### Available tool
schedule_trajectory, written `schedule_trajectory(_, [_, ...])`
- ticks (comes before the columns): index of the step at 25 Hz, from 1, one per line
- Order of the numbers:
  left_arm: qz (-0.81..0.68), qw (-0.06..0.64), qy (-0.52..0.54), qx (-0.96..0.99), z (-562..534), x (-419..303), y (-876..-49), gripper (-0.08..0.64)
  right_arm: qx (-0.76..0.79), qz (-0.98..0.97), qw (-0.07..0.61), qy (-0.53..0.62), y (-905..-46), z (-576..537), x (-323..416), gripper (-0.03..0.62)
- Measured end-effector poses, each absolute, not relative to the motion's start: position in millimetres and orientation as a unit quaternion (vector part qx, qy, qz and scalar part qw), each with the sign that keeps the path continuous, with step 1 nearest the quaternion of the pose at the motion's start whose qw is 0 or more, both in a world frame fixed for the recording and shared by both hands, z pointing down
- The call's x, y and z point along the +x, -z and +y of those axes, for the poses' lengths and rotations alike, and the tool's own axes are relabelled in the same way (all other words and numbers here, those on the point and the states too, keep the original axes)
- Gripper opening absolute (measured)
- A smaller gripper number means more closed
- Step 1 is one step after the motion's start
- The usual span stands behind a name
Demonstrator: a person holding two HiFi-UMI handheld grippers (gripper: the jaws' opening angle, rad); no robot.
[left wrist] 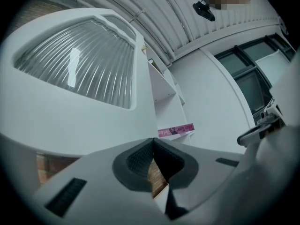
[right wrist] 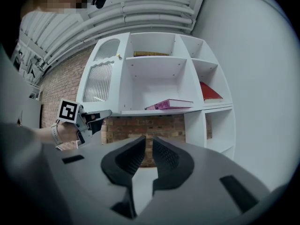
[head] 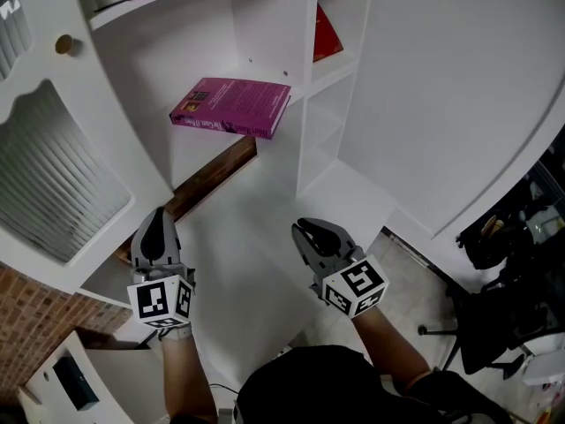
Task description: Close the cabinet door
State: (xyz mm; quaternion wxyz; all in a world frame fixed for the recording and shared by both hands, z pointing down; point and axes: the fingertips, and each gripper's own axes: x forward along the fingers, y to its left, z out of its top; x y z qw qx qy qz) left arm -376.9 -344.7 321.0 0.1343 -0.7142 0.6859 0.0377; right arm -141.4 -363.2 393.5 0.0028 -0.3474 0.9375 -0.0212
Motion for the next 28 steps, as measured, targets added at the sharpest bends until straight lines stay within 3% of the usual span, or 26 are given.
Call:
schedule_trajectory(9, [0.684,0.117,-0.025,-0.719,-342,-358,-329,0.009,-0.349,0.937,0.008,0.023,-393,-351,-127,0.051])
schedule_trajectory(28, [0.636,0.055,0.011,-0.769,-283,-222,-388,0.011,-0.335,0.941,-0.010,0.046,-410,-291,-45,0.051])
